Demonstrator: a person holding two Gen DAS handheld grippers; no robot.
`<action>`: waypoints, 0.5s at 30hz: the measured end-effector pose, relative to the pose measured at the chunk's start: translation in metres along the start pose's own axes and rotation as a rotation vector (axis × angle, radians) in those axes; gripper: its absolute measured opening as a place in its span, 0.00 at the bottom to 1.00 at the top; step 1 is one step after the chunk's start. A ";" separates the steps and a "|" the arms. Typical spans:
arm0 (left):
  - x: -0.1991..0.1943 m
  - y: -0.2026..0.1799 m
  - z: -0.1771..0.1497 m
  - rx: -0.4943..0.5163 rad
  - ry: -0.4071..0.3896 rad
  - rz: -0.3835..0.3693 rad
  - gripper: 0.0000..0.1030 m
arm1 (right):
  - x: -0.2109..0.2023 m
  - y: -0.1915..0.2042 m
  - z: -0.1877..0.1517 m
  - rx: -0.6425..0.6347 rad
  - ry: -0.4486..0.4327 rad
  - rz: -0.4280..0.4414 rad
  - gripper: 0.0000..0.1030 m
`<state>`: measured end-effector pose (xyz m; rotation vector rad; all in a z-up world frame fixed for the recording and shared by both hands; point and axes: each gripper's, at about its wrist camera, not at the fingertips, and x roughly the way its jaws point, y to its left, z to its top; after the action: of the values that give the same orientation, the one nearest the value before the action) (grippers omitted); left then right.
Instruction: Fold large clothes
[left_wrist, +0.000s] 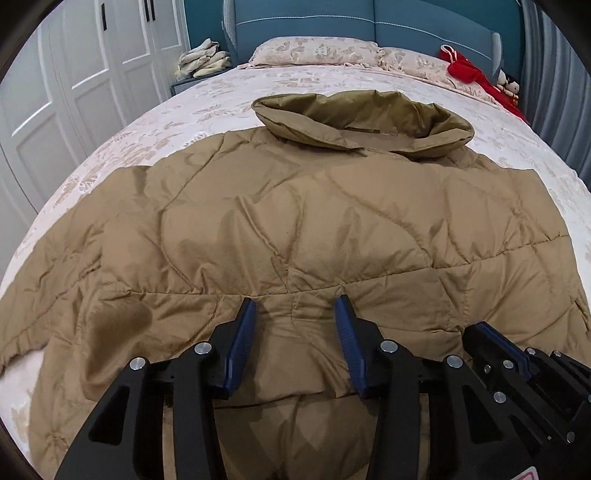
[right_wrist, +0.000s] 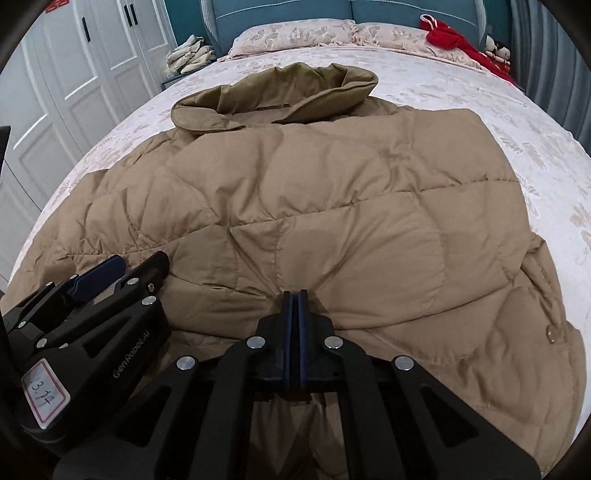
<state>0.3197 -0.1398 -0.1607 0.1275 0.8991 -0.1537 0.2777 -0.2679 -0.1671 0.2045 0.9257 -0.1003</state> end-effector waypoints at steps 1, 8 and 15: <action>0.001 0.000 -0.001 0.001 -0.004 0.002 0.42 | 0.000 -0.001 -0.001 0.003 -0.004 0.002 0.01; 0.004 -0.004 -0.005 0.016 -0.036 0.024 0.43 | 0.005 -0.007 -0.005 0.028 -0.031 0.024 0.00; -0.004 0.006 -0.002 -0.023 -0.040 -0.043 0.51 | 0.004 -0.002 -0.004 0.009 -0.042 0.002 0.00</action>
<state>0.3165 -0.1332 -0.1582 0.0829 0.8639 -0.1855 0.2763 -0.2692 -0.1729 0.2111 0.8830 -0.1063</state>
